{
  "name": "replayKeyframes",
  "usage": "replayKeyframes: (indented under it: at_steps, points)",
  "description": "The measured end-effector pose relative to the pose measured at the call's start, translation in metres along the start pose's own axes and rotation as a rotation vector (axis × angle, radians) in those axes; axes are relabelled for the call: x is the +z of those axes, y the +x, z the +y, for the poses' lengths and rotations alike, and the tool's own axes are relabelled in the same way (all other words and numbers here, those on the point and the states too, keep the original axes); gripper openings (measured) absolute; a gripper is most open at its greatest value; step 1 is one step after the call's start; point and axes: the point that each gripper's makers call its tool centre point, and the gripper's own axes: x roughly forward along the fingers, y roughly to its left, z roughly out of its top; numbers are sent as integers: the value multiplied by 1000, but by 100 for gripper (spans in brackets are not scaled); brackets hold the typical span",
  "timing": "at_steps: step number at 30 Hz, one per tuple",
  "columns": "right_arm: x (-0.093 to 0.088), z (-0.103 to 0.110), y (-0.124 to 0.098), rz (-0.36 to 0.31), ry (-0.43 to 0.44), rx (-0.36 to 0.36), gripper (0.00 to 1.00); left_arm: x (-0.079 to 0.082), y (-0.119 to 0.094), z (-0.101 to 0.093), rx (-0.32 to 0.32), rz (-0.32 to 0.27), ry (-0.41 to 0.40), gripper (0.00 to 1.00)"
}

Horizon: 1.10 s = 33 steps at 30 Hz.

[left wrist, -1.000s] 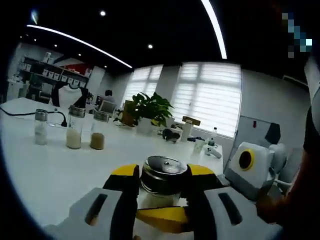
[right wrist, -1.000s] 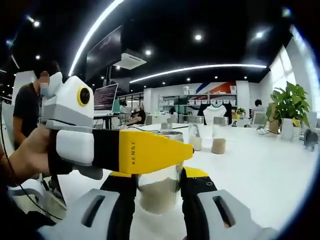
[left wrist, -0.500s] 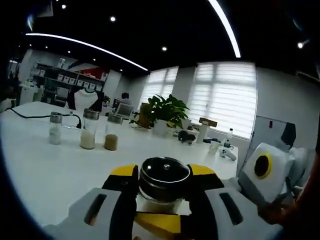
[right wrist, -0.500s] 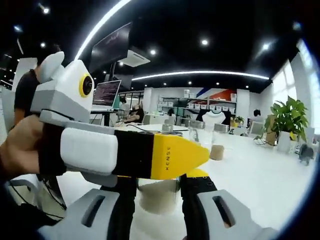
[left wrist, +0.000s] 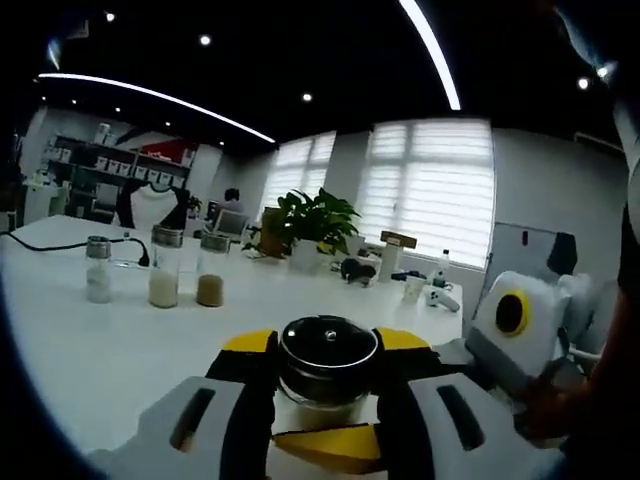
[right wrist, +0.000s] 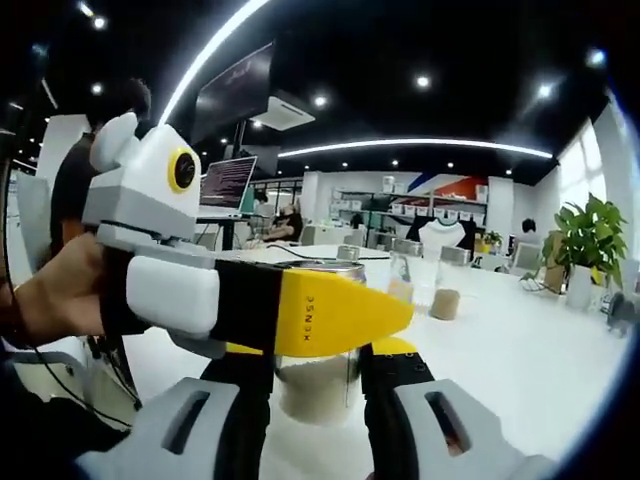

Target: Rotate the seasoning bottle until the label or dispensing opening points toward the visible target arrow and the bottle remains upright within the marked orientation range

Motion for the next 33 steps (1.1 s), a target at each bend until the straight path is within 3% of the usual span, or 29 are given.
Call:
replayKeyframes:
  at_steps: [6, 13, 16, 17, 23, 26, 33]
  points:
    - [3, 6, 0, -17, 46, 80, 33, 4, -6, -4, -77, 2, 42, 39]
    - [5, 10, -1, -35, 68, 118, 33, 5, -11, -2, -112, -3, 81, 39]
    - [1, 13, -2, -6, -6, 131, 34, -1, -14, -7, -177, 44, 100, 39]
    - [2, 15, -1, -5, -15, 129, 35, 0, -14, -6, -173, 38, 97, 39]
    - [2, 21, -1, -7, -4, 163, 35, 1, -20, -11, -240, 47, 116, 39]
    - [2, 25, -2, -1, -37, 177, 36, -2, -25, -18, -293, 69, 214, 39]
    - [7, 33, -7, -28, -53, 222, 35, 2, -31, -25, -372, 59, 145, 39]
